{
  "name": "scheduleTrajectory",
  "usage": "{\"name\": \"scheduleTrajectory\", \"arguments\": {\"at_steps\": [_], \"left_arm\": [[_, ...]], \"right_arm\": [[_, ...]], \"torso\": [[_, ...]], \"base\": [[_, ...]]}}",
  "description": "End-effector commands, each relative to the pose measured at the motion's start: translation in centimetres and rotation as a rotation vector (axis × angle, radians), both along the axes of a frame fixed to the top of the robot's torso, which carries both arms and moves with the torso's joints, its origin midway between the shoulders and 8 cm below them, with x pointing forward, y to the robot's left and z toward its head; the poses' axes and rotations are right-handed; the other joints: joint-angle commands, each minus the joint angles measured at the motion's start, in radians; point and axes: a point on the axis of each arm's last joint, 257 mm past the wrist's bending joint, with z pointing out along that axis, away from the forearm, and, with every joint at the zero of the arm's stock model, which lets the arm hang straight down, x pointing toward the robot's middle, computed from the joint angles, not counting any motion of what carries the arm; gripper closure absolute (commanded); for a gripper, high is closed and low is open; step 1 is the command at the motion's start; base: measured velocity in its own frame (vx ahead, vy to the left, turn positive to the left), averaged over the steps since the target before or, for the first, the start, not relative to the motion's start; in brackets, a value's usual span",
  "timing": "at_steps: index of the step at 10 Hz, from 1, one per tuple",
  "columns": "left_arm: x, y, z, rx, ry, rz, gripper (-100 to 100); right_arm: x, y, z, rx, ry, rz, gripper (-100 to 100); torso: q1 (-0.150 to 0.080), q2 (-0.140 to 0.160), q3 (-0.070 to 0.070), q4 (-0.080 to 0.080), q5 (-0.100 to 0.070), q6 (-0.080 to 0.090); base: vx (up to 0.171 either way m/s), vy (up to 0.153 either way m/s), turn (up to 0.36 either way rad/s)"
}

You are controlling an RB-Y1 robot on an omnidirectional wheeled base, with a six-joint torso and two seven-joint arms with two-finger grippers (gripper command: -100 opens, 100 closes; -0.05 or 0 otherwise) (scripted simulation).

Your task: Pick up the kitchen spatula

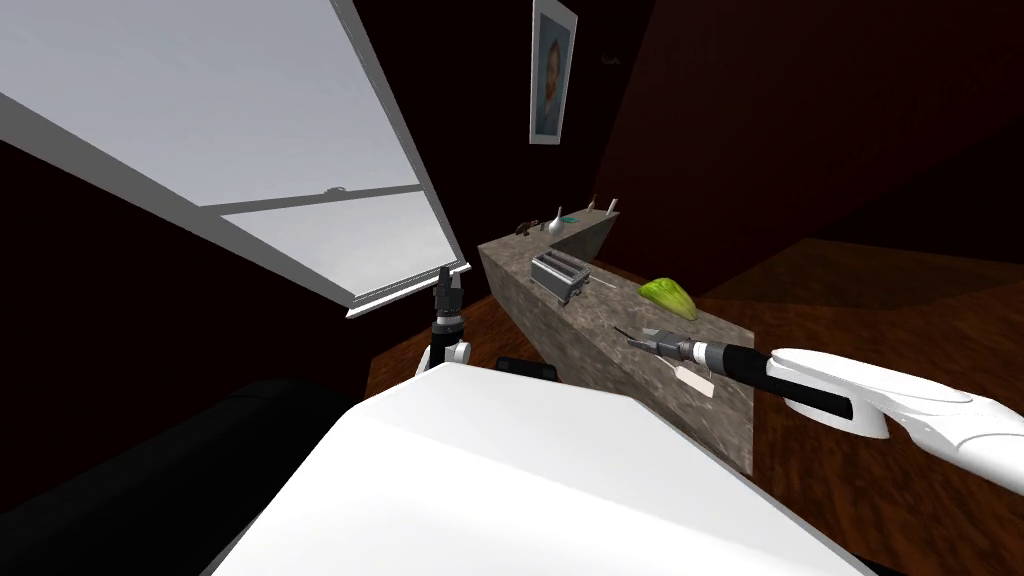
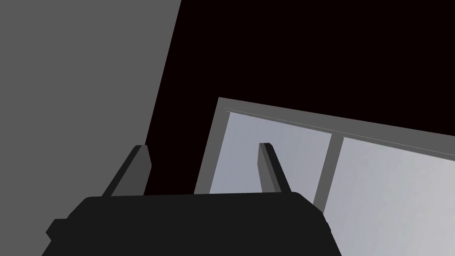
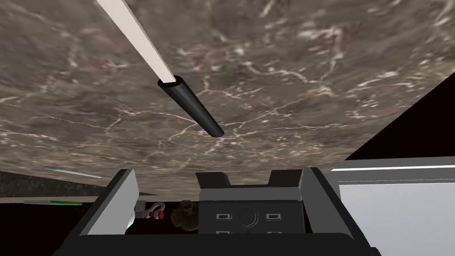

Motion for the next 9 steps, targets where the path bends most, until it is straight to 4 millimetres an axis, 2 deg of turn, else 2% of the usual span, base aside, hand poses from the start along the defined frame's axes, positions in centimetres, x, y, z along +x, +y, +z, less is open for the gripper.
{"name": "scheduleTrajectory", "arguments": {"at_steps": [1,5,9], "left_arm": [[0.0,0.0,0.0,0.000,0.000,0.000,0],[0.0,0.0,0.0,0.000,0.000,0.000,0],[0.0,0.0,0.0,0.000,0.000,0.000,0]], "right_arm": [[-2.5,-2.9,-0.5,-0.072,0.063,0.015,-100],[-9.0,-8.6,-1.9,-0.198,0.223,0.047,-100],[-14.1,-11.8,-2.7,-0.256,0.346,0.066,-100]], "torso": [[0.000,0.000,0.000,0.000,0.000,0.000],[0.000,0.000,0.000,0.000,0.000,0.000],[0.000,0.000,0.000,0.000,0.000,0.001]], "base": [[0.010,0.009,0.230],[0.015,0.006,0.155],[0.011,0.001,0.083]]}}
